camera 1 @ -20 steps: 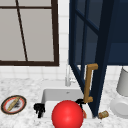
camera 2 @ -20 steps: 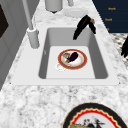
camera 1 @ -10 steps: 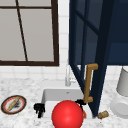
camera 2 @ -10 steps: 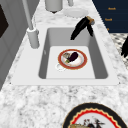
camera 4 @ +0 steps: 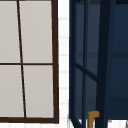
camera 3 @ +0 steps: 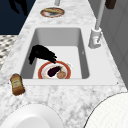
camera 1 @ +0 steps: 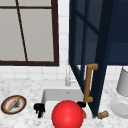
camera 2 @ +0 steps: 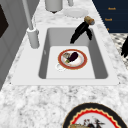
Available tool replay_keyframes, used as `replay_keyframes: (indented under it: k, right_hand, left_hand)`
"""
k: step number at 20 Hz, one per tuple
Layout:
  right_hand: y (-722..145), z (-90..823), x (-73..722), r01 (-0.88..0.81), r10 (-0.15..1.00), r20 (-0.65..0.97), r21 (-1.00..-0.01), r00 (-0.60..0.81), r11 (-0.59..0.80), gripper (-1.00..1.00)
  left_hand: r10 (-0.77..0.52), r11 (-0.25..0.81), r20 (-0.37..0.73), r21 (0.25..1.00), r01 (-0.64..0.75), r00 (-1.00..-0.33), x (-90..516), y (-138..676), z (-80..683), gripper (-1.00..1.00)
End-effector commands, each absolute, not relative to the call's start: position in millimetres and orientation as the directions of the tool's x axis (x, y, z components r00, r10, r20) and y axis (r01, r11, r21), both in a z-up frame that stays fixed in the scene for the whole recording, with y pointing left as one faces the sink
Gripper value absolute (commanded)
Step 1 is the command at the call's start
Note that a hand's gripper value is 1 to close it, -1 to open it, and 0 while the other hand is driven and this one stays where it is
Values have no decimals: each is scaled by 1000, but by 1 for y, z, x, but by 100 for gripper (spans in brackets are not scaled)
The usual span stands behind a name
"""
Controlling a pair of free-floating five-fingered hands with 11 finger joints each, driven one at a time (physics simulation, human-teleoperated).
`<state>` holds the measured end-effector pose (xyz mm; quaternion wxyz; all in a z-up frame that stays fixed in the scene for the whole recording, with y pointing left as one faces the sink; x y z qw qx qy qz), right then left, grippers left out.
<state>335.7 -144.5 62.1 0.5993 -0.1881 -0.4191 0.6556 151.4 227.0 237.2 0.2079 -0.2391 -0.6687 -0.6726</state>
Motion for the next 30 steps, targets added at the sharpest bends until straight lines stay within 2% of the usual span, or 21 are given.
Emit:
replay_keyframes:
  k: [1,16,19,22,30]
  right_hand:
    - [-144,51,334,-658,936,189,-751,-298,-58,-100]
    - [-144,-24,350,-662,923,202,-746,-326,-71,-100]
    - [-153,-13,373,-688,916,280,-726,-288,5,-100]
    - [-159,-4,388,-717,918,300,-696,-260,25,-100]
    - [-158,-38,435,-683,935,204,-729,-289,-52,-100]
  left_hand:
    - [40,-19,600,800,599,-799,151,227,237,0]
    - [40,-19,600,800,599,-799,151,227,237,0]
    - [40,-19,600,800,599,-799,151,227,237,0]
    - [40,-19,600,800,599,-799,151,227,237,0]
    - [40,-19,600,800,599,-799,151,227,237,0]
